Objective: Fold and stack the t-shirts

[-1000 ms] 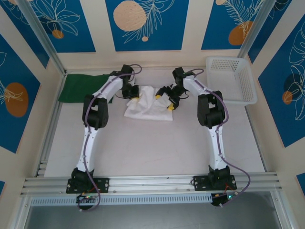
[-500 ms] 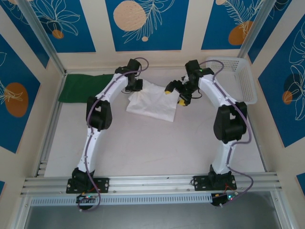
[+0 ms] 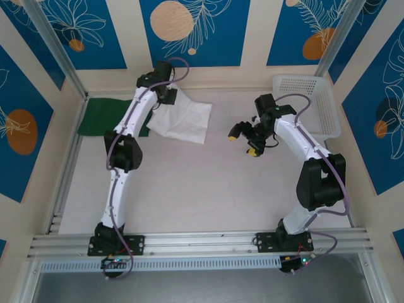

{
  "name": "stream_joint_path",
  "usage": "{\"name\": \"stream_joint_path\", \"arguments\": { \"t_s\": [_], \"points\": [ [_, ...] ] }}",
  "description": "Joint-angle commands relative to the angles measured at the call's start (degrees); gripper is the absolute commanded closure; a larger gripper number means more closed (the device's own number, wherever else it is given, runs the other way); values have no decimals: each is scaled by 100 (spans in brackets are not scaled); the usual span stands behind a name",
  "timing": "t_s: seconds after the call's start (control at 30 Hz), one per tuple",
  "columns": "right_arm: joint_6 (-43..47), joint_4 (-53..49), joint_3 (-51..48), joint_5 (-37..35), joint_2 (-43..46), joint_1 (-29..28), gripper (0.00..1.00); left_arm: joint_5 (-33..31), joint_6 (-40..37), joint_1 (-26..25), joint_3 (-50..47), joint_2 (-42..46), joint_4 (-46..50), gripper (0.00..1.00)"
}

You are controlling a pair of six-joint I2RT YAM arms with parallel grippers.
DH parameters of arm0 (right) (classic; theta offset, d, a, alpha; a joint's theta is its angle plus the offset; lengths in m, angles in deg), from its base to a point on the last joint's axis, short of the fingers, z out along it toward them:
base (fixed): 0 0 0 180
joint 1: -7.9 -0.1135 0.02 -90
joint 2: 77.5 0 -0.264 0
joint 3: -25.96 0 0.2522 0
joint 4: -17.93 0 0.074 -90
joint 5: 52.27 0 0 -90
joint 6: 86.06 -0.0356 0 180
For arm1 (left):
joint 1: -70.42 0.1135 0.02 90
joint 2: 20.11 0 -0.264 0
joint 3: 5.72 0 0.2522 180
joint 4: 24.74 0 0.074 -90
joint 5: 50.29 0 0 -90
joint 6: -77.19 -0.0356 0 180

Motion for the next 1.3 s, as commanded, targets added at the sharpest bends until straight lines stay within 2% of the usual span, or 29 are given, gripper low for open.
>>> {"name": "stream_joint_path", "arguments": {
  "t_s": [0.0, 0.17, 0.4, 0.9, 1.1, 1.2, 1.27],
  "points": [
    [-73, -205, 83, -75, 157, -56, 14, 27, -491, 303, 295, 623, 270, 100],
    [-71, -254, 198, -59, 3, -145, 14, 689, -610, 712, 309, 1005, 579, 100],
    [21, -385, 546, -58, -323, -303, 14, 1286, -836, 1123, 341, 1305, 695, 100],
    [99, -616, 1190, -121, -838, -585, 14, 1896, -797, 2036, 532, 1482, 713, 100],
    [141, -776, 1447, -127, -1028, -661, 14, 1751, -845, 2420, 594, 1061, 610, 100],
    [152, -872, 1525, -123, -1075, -670, 14, 1166, -942, 2550, 600, 675, 442, 100],
    [152, -930, 1546, -123, -1088, -657, 14, 346, -888, 2655, 607, 431, 217, 100]
  ]
}}
